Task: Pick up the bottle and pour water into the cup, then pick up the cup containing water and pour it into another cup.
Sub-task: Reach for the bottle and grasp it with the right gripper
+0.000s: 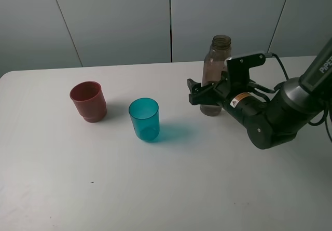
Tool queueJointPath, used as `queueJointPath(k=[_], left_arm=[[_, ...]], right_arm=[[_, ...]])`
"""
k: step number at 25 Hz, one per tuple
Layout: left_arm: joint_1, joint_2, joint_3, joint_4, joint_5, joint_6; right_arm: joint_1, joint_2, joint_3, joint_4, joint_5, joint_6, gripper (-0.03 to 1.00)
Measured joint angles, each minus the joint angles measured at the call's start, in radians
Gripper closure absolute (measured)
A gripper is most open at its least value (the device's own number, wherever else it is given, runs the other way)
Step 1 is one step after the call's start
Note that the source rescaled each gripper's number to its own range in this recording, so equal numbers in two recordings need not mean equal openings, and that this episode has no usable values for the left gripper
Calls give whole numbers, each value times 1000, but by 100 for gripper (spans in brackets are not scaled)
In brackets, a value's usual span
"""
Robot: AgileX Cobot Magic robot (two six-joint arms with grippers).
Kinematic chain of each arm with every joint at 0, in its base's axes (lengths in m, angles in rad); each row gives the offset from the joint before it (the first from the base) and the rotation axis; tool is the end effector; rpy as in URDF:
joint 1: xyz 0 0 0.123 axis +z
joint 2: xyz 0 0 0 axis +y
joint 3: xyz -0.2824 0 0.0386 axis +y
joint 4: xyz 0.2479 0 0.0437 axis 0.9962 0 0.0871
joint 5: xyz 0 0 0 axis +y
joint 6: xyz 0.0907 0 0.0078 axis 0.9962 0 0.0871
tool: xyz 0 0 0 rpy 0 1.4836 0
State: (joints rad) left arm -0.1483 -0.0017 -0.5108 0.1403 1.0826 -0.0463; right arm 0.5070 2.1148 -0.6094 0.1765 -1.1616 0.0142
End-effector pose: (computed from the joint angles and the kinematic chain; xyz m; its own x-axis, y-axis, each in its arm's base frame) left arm -0.0060 0.0123 0.2790 -0.4548 0.0879 -0.8862 0.0472 0.9961 0.0745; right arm 0.2919 0.1454 0.0767 -0.2551 -0.0458 -0.9658 -0.3227 0.9456 0.0404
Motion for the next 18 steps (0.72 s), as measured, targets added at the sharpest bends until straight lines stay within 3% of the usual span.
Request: queueJointPath(k=[14,15,16,18], left_arm=[[0,0,0,0,0,0],[0,0,0,0,0,0],[0,0,0,0,0,0],[0,0,0,0,0,0]], right_arm=[[0,0,0,22,0,-23,0],[0,0,0,25,0,-26,11],[0,0,0,25,0,-26,33],[0,0,0,38,0,-35,97]])
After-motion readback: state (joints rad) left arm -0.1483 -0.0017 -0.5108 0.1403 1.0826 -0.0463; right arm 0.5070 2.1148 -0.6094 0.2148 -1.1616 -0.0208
